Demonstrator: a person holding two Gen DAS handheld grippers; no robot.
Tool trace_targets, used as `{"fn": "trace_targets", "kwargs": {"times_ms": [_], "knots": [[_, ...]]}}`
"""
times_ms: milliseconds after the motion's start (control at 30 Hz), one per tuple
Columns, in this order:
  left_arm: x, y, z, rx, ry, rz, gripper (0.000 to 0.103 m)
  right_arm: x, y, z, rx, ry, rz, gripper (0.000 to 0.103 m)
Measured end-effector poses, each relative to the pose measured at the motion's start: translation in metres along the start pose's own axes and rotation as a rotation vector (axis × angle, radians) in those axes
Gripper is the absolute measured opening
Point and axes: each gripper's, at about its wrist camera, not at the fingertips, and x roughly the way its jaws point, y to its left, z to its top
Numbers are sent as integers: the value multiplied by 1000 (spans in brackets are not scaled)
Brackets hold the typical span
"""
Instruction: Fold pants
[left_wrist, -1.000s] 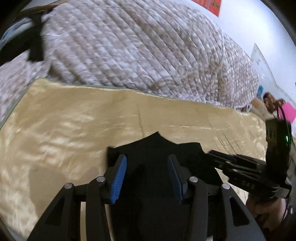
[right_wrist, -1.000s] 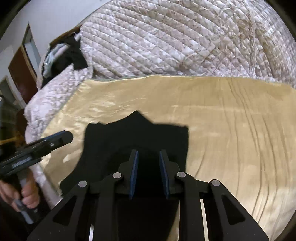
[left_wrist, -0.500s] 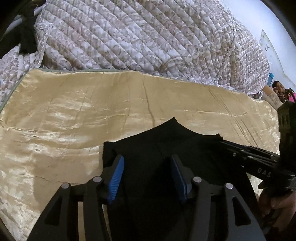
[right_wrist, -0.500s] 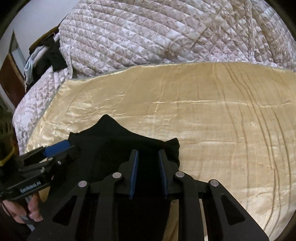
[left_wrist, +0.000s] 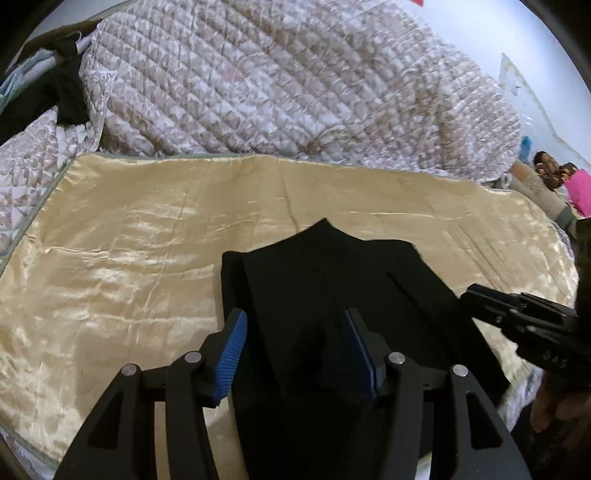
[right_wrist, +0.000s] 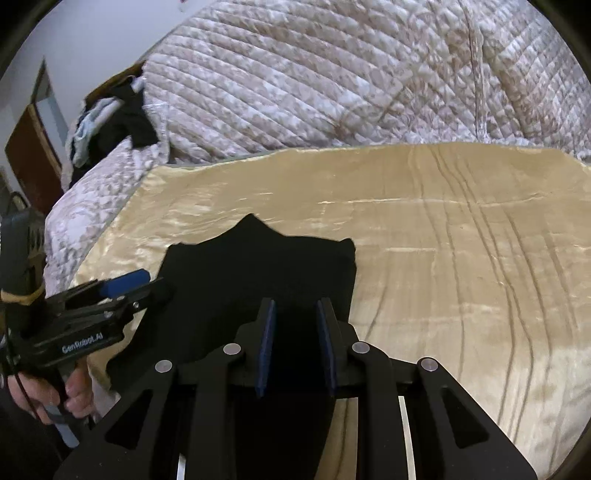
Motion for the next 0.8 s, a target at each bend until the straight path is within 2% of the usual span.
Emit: {"fn": "trace_targets", "kwargs": {"times_ms": [133,300,467,600,800], "knots": [[-16,-4,-19,16,-7,-27,57,-12,8,-19,-41,5,0,24],[-16,-6,-42,19,40,-38,58,-14,15,-40,-81,29,21,25],[-18,3,-46,-37,42,-66,58,-6,24,-46,-150,29,-19,28],[-17,12,-52,-114,61,-152,58,-5,20,-44,-123,23,-2,29],[-15,16,-53,-182,76,-212,57,-6,21,-45,-126,18,-3,31]]}}
